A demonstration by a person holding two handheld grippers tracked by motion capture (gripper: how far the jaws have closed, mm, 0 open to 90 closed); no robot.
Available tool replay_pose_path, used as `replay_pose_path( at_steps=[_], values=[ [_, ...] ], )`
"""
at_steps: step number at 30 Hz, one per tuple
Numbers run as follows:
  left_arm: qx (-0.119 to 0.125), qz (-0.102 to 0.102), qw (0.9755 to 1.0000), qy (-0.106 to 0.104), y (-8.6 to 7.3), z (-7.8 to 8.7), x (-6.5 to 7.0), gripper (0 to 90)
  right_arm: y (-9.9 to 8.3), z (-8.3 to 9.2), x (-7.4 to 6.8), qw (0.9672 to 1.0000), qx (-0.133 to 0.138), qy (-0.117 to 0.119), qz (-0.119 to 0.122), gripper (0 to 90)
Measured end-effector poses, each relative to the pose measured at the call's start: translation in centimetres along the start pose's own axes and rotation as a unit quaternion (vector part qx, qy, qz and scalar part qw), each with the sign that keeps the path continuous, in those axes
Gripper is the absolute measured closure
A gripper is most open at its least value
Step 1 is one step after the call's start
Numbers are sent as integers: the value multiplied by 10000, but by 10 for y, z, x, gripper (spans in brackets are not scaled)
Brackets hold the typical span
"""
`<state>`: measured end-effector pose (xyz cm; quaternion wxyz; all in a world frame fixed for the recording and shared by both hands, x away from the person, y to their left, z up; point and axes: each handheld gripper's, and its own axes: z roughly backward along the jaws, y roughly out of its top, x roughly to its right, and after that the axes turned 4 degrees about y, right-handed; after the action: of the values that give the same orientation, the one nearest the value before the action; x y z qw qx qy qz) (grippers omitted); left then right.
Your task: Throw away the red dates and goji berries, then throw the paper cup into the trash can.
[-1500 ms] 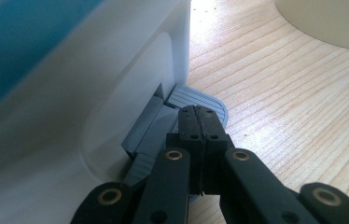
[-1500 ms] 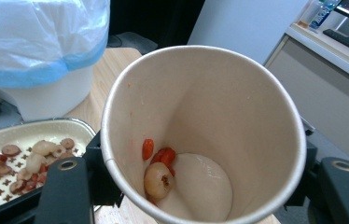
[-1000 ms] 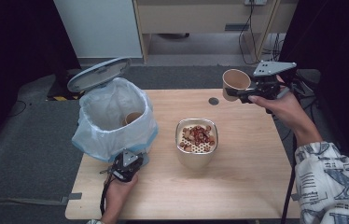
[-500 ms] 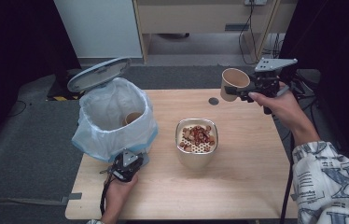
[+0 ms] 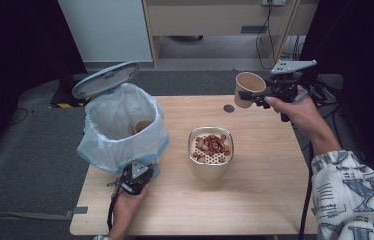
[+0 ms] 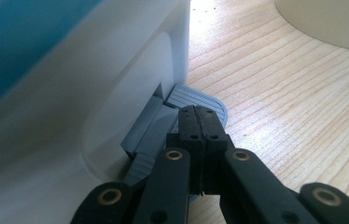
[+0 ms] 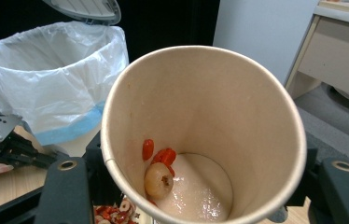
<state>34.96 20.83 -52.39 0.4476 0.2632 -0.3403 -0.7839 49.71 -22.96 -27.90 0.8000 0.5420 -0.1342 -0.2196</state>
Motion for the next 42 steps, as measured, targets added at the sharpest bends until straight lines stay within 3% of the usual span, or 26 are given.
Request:
replay_pose_path(
  at_steps=[20,42],
  values=[
    [6,-3,10000,2,0,0,0,896,8,-13,-8,9999,-144,15,23,338],
    [-6,-18,10000,0,0,0,1,896,37,-67,-41,9992,-227,319,85,336]
  ],
)
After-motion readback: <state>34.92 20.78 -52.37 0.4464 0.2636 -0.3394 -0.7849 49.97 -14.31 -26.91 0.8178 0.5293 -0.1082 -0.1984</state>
